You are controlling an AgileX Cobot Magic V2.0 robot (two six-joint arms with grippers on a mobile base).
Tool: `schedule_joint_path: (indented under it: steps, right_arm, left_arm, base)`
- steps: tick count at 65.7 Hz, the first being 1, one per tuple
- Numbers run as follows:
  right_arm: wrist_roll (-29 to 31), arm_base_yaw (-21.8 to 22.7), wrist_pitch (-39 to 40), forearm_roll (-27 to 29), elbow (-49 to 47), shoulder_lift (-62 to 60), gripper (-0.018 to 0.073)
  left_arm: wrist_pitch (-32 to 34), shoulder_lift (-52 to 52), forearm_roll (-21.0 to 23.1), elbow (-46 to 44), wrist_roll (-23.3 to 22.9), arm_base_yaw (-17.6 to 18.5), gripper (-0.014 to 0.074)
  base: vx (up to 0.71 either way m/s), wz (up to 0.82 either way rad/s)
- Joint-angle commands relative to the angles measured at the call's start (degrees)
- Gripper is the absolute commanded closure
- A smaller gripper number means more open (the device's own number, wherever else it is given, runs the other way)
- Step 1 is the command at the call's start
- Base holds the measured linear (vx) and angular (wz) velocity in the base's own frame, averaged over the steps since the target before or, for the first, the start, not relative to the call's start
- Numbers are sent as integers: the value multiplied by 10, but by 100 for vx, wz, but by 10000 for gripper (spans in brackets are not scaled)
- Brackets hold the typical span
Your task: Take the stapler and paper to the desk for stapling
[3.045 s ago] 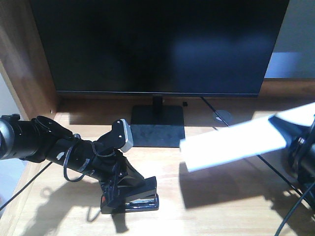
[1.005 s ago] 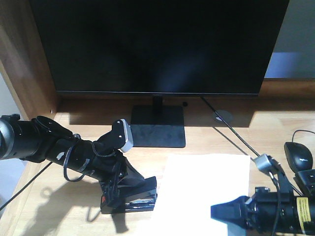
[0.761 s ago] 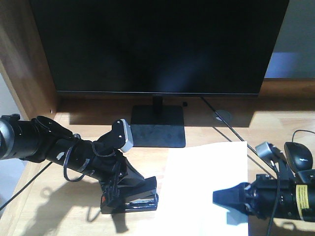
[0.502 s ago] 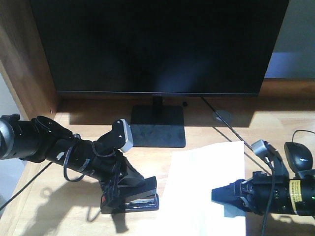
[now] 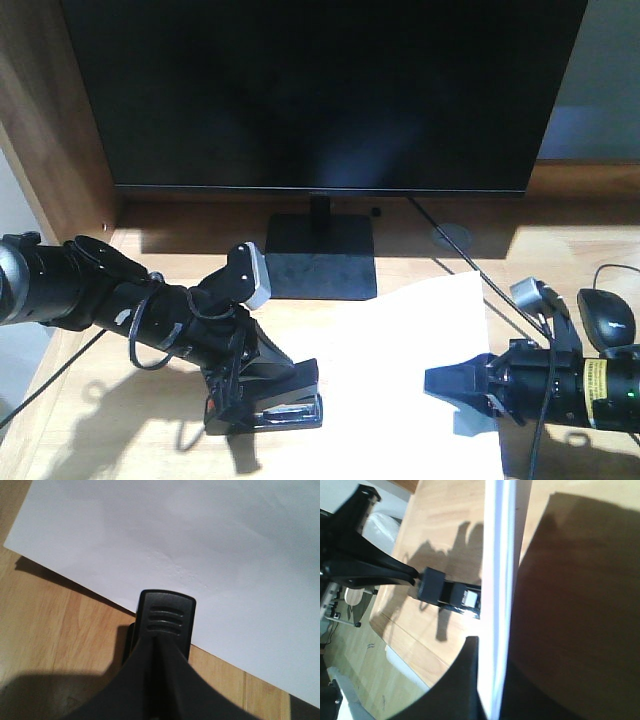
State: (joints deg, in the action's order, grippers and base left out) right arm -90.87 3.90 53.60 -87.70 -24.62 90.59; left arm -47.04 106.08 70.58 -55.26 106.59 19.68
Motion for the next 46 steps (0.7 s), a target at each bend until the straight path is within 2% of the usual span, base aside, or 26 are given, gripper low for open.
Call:
schedule_joint_path:
  steps: [1,9,33,46]
  right_arm:
    - [9,1,52,18,-12,-28,561]
    - [12,1,78,18,-12,-33,561]
    - [11,1,65,19,-10,5,561]
    - [35,1,88,29,-10,38,561]
  left_arm:
    - [-19,-24,24,-14,-4,3,603]
    - [-19,-24,24,-14,-4,3,603]
    - [-19,-24,24,-14,-4,3,603]
    - [-19,-24,24,-14,-4,3,603]
  base:
    - [0,0]
    - [0,0]
    - [0,0]
    - [0,0]
